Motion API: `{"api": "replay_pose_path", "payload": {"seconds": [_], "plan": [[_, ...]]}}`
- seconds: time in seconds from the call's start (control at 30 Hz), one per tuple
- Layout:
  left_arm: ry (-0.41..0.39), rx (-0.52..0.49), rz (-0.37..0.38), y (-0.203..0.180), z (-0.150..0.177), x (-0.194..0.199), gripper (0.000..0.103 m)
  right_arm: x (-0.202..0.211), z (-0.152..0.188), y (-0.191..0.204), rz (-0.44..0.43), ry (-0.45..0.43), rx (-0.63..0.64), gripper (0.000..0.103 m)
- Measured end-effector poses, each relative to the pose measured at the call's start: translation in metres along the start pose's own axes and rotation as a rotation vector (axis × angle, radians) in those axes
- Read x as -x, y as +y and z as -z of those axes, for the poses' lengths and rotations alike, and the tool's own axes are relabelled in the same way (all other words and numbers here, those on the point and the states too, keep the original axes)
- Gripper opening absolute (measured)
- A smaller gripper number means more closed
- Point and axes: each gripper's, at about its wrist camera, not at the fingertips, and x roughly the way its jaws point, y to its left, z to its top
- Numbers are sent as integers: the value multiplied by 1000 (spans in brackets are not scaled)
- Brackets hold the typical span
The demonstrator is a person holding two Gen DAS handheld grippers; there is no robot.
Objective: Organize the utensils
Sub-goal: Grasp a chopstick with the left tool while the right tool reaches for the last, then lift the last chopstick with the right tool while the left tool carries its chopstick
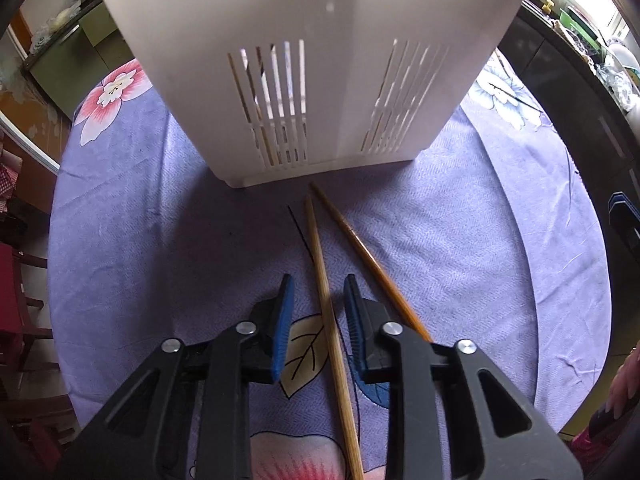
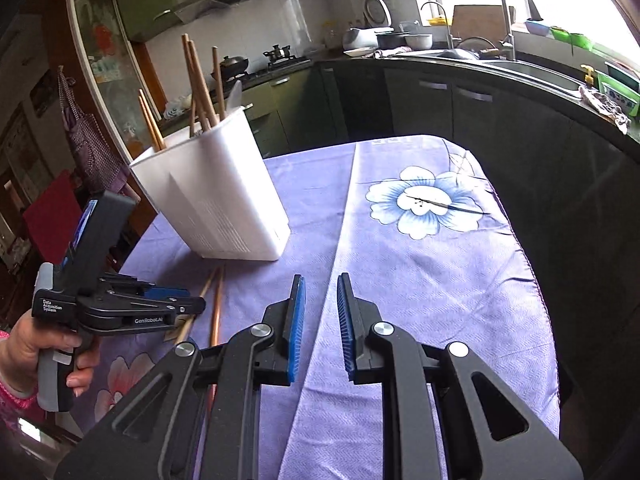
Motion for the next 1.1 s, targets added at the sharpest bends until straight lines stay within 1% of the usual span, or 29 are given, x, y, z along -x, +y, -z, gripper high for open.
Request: {"api": "replay_pose_path", "payload": {"seconds": [0.03,0.13,0.2,0.23,0.43,0.5,0.6,0.7,0.93,1.03,1.1], "plan": [[1,-1,-4,-1,0,0,23,-1,1,-2,2,1,-5,17],[-5,-8,-10,-5,2,-1,17,-1,0,-6,9,1,-12,17],[-7,-14,-8,-7,2,-2,9,0,-4,-3,11,1,-12,24],[-8,-18,-7,-8,3,-2,7,0,-7,-1,13,2,-10,24],[-16,-10,9,-1,8,1,6,-4,-8,11,13,21,11,24],[-28,-6,11,6,10,7,6,-9,-7,16,12,35,23,29],[-60,1,19,13,19,23,6,-20,-6,29,3,61,55,31],[-117,6,23,26,30,47,6,-36,-5,46,-5,100,107,31],[-227,28,26,51,46,100,6,-85,-2,96,-36,200,224,31],[-255,39,22,62,54,114,6,-108,-1,117,-43,243,264,30],[-261,47,25,71,59,119,6,-123,-1,128,-31,265,289,31]]}}
